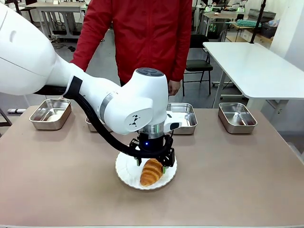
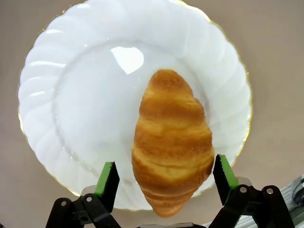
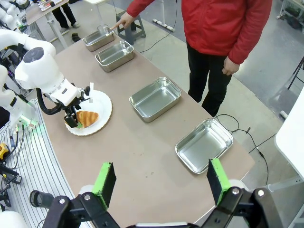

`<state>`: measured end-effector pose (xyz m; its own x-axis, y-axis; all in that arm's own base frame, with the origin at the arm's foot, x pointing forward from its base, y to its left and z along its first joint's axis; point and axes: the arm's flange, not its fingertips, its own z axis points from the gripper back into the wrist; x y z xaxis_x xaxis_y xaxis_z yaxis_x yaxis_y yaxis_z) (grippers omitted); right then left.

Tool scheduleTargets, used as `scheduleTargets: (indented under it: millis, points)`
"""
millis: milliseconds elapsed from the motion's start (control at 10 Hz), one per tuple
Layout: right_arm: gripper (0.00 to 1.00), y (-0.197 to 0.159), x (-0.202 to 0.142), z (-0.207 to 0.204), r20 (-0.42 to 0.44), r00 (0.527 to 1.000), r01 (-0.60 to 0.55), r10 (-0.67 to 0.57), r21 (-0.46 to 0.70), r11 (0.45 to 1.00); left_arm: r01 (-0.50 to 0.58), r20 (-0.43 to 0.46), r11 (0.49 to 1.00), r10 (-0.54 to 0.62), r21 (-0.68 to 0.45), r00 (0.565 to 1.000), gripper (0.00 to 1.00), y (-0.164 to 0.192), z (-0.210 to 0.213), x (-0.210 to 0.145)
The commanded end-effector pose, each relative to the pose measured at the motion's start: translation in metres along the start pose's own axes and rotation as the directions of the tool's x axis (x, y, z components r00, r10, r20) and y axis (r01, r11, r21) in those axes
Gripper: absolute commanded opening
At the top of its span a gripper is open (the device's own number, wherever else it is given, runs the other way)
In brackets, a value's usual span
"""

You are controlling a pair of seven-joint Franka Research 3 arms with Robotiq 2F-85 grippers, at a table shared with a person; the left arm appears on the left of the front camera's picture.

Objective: Place the bread in the container.
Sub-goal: Place the Butter Roll into the Airtight Container indicated by the human.

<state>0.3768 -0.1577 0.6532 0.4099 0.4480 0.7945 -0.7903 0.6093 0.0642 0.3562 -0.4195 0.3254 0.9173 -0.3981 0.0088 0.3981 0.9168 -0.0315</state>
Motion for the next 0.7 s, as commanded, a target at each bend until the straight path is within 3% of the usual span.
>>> scheduleTargets:
  millis: [0,400,600]
  points:
    - [1.0,0.0,0.002,0.0,0.023,1.0,-0.017,0.017,0.006,1.0,0.021,0.003,1.0,-0.021,0.018,1.0,1.0,-0.008,-0.01,0.003]
    - [1.0,0.0,0.002,0.0,0.023,1.0,-0.017,0.017,0.006,1.0,0.067,0.03,0.998,-0.066,-0.02,0.997,1.0,-0.013,-0.022,0.003]
    - [1.0,0.0,0.002,0.0,0.023,1.0,-0.017,0.017,0.006,1.0,0.038,0.044,0.999,-0.038,-0.005,0.998,0.8,-0.013,-0.019,0.002]
